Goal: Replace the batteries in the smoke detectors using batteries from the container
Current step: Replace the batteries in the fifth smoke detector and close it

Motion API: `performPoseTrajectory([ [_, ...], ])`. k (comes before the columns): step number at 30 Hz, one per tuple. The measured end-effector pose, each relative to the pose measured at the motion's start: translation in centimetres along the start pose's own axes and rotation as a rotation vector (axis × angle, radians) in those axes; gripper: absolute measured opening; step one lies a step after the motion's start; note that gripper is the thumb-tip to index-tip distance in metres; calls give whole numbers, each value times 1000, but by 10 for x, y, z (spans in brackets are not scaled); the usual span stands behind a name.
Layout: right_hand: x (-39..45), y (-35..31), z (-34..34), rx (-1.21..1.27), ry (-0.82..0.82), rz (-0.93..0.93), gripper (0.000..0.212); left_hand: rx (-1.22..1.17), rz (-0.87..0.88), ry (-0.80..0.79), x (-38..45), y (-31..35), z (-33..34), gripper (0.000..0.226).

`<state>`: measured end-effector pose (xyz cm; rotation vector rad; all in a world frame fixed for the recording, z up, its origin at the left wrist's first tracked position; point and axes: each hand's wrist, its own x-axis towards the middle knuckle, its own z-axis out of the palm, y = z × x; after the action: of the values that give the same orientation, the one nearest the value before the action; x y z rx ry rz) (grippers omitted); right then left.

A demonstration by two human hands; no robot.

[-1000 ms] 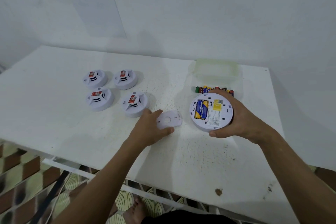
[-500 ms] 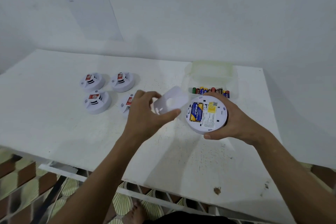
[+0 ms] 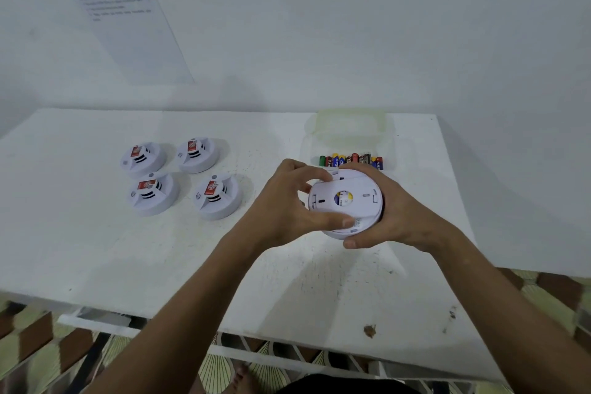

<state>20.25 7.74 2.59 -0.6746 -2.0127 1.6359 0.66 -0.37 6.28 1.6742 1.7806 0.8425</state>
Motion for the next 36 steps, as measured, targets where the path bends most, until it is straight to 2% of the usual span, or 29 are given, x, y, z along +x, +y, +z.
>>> performPoseTrajectory([
  [11,-2,-3,-4,24,-45,-9,94,-260,-49,-204,-5,-8,-13,65],
  [15,-1,-5,-3,54,-84,-6,95,-244,-41,-200,-3,-10,-17,71],
  [18,1,-7,-1,49,-102,-5,95,-241,-23,-191,-4,-10,-19,64],
  [28,0,-5,1,50,-47,-40,92,-342,-53,-106,-12,-7,-9,63],
  [33,-2,-7,0,52,-70,-29,93,-312,21,-176,-14,-7,-7,62],
  [36,-2,-9,1,64,-72,-32,94,-337,33,-161,-13,-12,-5,64],
])
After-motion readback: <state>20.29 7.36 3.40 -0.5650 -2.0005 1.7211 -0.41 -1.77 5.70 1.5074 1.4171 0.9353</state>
